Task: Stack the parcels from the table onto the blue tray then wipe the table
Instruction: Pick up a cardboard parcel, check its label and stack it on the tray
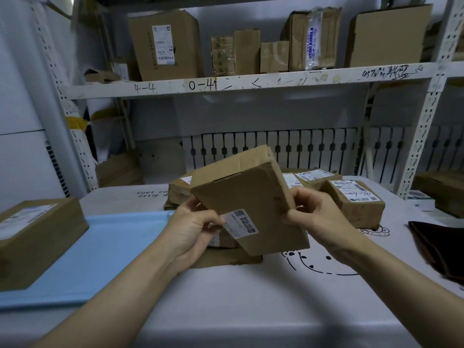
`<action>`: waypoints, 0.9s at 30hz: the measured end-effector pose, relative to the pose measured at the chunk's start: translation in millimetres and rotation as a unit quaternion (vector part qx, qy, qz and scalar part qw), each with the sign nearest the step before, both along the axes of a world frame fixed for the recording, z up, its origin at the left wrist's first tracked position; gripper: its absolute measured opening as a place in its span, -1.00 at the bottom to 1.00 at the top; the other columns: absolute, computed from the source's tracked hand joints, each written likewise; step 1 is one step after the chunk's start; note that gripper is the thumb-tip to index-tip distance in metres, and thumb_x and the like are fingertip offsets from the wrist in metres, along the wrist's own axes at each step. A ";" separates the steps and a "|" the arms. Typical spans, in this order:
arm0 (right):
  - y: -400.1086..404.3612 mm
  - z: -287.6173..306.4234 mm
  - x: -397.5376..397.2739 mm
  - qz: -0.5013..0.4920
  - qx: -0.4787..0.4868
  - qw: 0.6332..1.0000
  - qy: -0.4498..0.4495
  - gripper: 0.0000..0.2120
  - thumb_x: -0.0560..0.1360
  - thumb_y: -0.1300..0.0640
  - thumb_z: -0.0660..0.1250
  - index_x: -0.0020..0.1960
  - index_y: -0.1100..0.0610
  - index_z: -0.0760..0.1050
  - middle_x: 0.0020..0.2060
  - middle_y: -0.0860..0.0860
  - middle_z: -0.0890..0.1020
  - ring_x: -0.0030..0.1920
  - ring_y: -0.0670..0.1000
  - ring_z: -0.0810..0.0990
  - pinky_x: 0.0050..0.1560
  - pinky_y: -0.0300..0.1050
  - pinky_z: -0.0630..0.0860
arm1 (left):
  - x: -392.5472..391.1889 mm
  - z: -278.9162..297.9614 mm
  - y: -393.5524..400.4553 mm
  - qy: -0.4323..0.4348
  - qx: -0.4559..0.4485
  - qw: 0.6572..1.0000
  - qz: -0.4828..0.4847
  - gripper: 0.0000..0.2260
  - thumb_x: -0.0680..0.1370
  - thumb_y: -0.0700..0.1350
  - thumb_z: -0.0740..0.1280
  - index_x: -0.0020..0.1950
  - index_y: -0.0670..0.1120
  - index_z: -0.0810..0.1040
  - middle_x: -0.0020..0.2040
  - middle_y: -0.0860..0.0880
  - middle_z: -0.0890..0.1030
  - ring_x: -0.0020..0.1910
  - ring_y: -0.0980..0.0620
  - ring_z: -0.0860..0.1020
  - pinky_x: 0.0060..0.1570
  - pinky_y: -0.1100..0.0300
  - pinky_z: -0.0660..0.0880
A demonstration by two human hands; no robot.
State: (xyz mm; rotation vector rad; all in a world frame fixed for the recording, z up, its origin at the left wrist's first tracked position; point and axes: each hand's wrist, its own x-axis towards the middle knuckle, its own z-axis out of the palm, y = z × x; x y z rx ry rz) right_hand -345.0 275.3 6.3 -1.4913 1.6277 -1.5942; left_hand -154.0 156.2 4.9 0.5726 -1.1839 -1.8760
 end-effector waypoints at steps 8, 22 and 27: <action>-1.8 7.1 1.0 -0.072 0.013 0.990 0.118 -0.84 0.41 0.24 0.41 -0.06 0.02 0.60 -0.11 -0.03 0.63 -0.10 -0.09 0.59 -0.16 -0.13 0.55 | 12.0 -1.6 -7.0 -0.111 -0.146 0.975 0.128 -0.37 0.42 -0.41 0.40 0.36 0.05 0.33 0.31 0.04 0.52 0.27 0.03 0.51 0.21 0.14 0.47; -7.7 4.0 12.2 -0.147 0.010 0.914 0.379 -0.66 0.37 0.08 0.45 0.14 -0.02 0.58 -0.07 -0.14 0.48 0.00 -0.11 0.34 -0.08 -0.30 0.20 | 12.3 -3.5 6.9 -0.197 -0.317 0.919 0.125 -0.59 0.40 -0.47 0.35 0.05 0.00 0.61 -0.11 0.11 0.68 -0.12 0.28 0.60 -0.19 0.42 0.51; -4.9 2.8 -0.7 -0.177 -0.004 0.903 0.390 -0.63 0.31 -0.10 0.38 0.10 -0.05 0.57 -0.12 -0.16 0.51 -0.02 -0.05 0.38 0.03 -0.09 0.20 | 20.9 -3.2 1.9 -0.187 -0.254 0.939 0.138 -0.61 0.44 -0.42 0.33 0.07 0.04 0.62 -0.06 0.09 0.70 -0.05 0.20 0.62 -0.03 0.25 0.59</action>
